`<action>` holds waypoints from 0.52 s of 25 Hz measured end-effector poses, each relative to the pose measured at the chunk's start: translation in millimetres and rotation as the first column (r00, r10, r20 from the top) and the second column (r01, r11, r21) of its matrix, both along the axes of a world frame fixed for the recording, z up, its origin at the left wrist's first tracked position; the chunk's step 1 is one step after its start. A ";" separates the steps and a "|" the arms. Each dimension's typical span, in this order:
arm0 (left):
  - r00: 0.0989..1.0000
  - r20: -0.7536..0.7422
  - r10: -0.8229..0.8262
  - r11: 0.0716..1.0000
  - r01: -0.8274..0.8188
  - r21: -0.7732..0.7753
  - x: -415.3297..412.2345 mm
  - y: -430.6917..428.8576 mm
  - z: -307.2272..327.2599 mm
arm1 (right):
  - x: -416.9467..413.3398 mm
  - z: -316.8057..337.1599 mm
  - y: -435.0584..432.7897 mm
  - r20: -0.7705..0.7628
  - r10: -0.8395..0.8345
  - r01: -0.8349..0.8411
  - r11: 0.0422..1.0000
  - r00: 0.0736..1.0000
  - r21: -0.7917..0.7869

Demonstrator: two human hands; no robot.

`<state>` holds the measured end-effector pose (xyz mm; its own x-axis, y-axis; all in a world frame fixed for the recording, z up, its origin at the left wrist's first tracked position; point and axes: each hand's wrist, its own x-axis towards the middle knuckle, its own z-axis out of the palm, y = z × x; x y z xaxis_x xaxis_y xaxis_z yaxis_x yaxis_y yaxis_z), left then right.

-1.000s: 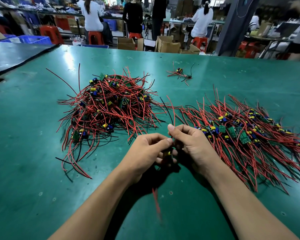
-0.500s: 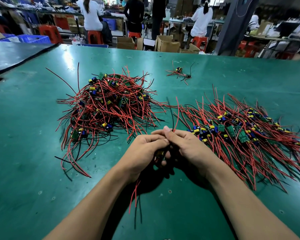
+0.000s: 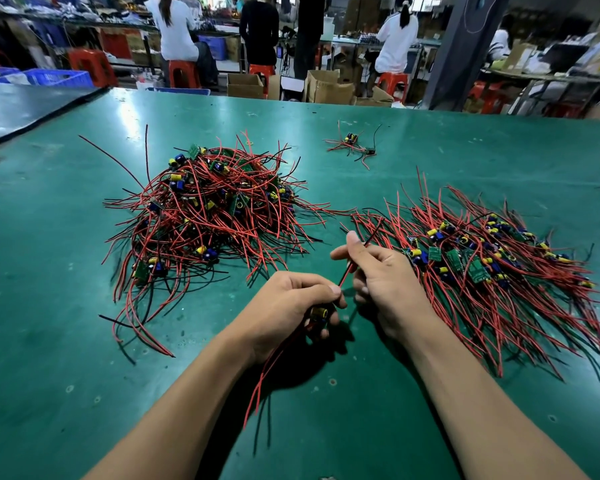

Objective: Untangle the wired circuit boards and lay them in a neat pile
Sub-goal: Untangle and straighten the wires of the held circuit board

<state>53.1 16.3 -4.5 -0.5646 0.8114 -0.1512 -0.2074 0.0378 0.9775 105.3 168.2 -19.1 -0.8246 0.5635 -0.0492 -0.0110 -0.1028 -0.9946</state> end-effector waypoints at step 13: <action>0.971 -0.136 0.199 0.979 -0.191 0.065 3.9 5.2 -8.9 | 9.0 6.3 -7.3 0.122 0.374 -0.359 0.924 0.919 -0.130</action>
